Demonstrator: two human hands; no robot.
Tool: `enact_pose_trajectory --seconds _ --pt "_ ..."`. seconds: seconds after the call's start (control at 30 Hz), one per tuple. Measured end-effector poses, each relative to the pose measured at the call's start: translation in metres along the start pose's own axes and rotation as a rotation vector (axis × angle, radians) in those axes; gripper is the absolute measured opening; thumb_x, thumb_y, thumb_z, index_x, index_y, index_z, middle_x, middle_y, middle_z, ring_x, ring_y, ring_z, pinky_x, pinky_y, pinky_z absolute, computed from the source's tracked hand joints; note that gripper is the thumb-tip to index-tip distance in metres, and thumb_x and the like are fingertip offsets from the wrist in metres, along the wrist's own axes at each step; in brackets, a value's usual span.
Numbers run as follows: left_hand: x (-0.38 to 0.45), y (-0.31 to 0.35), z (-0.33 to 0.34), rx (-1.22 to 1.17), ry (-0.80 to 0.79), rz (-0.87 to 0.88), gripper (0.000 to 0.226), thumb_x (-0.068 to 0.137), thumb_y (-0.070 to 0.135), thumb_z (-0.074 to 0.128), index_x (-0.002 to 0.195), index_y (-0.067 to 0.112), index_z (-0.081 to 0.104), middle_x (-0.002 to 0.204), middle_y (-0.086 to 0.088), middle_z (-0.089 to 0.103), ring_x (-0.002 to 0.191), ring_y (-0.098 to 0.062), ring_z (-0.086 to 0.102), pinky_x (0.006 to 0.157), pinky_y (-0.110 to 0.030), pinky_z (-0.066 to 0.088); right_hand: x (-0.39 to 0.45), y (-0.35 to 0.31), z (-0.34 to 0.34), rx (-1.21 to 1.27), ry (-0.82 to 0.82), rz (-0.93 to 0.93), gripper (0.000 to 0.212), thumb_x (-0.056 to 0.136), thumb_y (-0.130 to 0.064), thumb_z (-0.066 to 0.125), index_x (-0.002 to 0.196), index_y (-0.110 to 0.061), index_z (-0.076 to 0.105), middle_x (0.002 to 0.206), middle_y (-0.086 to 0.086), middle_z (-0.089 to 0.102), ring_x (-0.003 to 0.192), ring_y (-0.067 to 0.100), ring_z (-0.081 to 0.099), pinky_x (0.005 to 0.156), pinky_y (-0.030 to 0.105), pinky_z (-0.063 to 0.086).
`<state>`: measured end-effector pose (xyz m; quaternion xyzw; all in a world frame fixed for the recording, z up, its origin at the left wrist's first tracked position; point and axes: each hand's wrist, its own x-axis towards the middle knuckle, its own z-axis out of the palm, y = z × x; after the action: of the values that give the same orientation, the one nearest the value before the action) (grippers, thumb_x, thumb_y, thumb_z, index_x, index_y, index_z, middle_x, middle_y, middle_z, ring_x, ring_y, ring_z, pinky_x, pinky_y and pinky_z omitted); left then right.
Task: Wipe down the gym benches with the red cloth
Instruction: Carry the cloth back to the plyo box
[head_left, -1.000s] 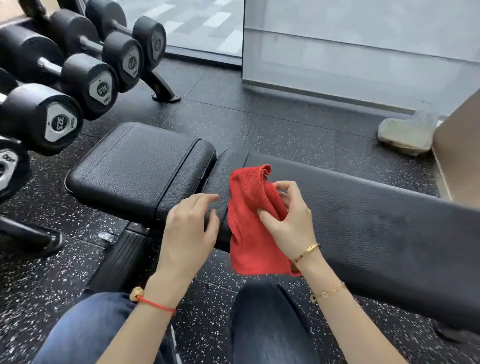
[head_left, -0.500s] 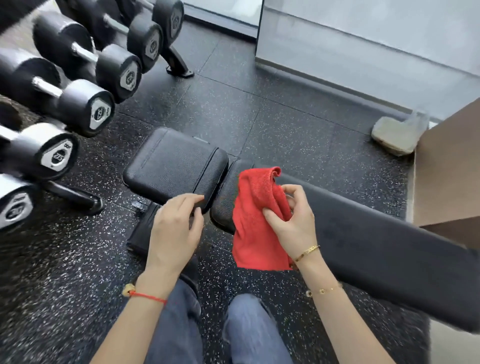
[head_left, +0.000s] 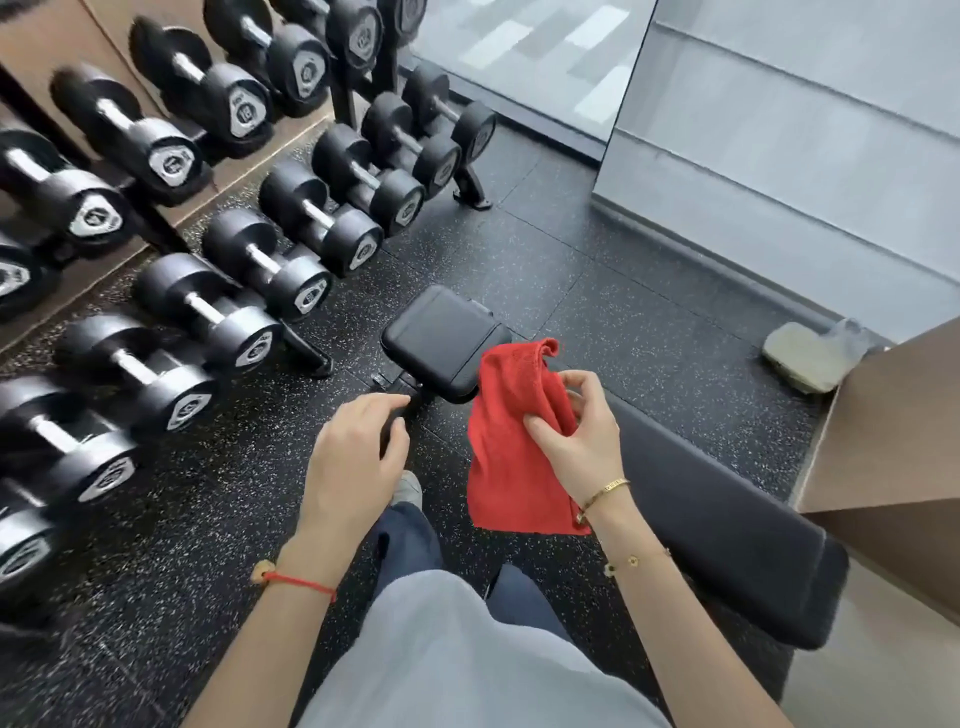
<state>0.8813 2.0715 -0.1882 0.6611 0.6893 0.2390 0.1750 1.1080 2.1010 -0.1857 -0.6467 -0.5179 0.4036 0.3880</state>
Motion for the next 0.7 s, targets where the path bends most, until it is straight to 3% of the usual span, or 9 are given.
enact_pose_trajectory --seconds 0.2,0.37,0.7 --pt "-0.072 0.015 -0.043 -0.008 0.091 -0.128 0.027 0.093 0.014 0.056 0.118 0.017 0.065 0.118 0.004 0.066 0.112 -0.016 0.058 0.098 -0.039 0.048 -0.047 -0.041 0.0 0.006 -0.12 -0.098 0.035 0.073 -0.007 0.07 0.099 -0.023 0.053 0.083 -0.02 0.065 0.077 -0.01 0.06 0.069 0.009 0.046" --pt "-0.127 0.001 -0.066 -0.03 0.203 -0.239 0.027 0.093 0.013 0.056 0.117 0.018 0.066 0.118 0.005 0.067 0.111 -0.012 0.058 0.098 -0.028 0.044 -0.081 -0.057 0.025 0.004 -0.225 -0.17 0.034 0.073 -0.006 0.07 0.097 -0.023 0.052 0.082 -0.03 0.064 0.073 -0.01 0.059 0.065 0.008 0.046" --pt "-0.249 -0.086 -0.142 -0.01 0.397 -0.483 0.027 0.094 0.017 0.053 0.118 0.019 0.066 0.119 0.004 0.067 0.112 -0.014 0.06 0.099 -0.029 0.046 -0.169 -0.093 0.142 -0.023 -0.506 -0.239 0.036 0.072 -0.009 0.07 0.095 -0.029 0.05 0.084 -0.008 0.068 0.077 0.008 0.064 0.076 0.039 0.054"
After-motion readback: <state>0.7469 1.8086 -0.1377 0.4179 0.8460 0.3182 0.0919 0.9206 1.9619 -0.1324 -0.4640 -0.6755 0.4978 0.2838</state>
